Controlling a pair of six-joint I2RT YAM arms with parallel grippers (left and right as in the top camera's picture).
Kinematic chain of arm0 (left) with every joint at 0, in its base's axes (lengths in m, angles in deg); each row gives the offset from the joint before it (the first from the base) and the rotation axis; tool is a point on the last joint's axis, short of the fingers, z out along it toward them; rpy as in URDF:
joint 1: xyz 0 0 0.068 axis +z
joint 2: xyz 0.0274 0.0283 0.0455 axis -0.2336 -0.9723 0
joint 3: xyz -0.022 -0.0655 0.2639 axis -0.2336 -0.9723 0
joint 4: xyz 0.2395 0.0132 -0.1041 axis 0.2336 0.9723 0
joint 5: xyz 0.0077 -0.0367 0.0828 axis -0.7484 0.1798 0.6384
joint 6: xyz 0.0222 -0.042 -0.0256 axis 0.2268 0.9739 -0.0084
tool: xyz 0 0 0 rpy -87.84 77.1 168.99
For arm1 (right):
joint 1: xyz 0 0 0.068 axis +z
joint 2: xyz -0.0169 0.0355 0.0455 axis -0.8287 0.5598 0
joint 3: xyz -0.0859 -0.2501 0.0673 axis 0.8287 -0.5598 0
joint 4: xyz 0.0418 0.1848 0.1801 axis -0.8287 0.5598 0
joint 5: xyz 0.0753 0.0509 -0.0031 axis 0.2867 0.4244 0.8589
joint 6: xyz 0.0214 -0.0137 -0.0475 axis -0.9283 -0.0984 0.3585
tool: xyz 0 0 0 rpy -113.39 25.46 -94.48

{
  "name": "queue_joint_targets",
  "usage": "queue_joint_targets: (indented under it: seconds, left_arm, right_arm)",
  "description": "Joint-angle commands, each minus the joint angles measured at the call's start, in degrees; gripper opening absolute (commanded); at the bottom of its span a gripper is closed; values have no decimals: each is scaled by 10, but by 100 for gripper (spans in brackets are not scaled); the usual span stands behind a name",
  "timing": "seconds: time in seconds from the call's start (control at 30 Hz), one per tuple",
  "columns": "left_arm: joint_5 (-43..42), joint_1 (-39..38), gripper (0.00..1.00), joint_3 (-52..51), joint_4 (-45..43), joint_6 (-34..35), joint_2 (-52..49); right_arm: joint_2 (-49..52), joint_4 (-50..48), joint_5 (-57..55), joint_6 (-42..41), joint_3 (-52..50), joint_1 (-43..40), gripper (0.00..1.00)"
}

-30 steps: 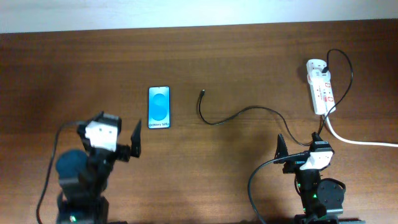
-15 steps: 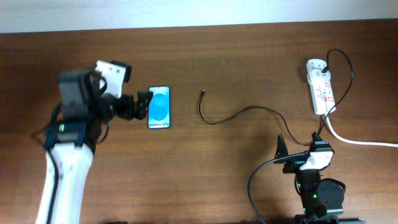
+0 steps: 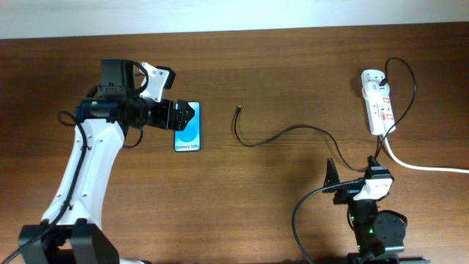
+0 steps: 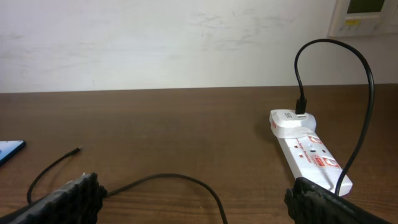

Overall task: Plug charger to phone and switch on socket
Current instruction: 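Move the left gripper forward over the blue phone, then lower the left gripper and grasp the phone's top edge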

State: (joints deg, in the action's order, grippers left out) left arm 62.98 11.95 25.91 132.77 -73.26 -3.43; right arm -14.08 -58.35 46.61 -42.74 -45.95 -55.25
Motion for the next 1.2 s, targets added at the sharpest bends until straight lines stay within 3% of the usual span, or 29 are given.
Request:
queue_joint_targets:
  seconds: [0.0,0.33,0.47,0.7,1.17]
  left_arm:
    - [-8,-2,99,14,-3,1,0]
    - [134,-37,100,21,-9,138,0]
    - [134,-37,100,66,13,144,-19]
    - [174,-52,99,251,159,143,-132]
    - [218,-77,99,260,177,183,-242]
  right_arm:
    - [-3,3,-5,-2,-3,-3,99]
    - [-3,3,-5,-2,-3,-3,98]
    - [-3,3,-5,-2,-3,-3,98]
    - [-3,3,-5,-2,-3,-3,99]
    - [-3,3,-5,-2,-3,-3,98]
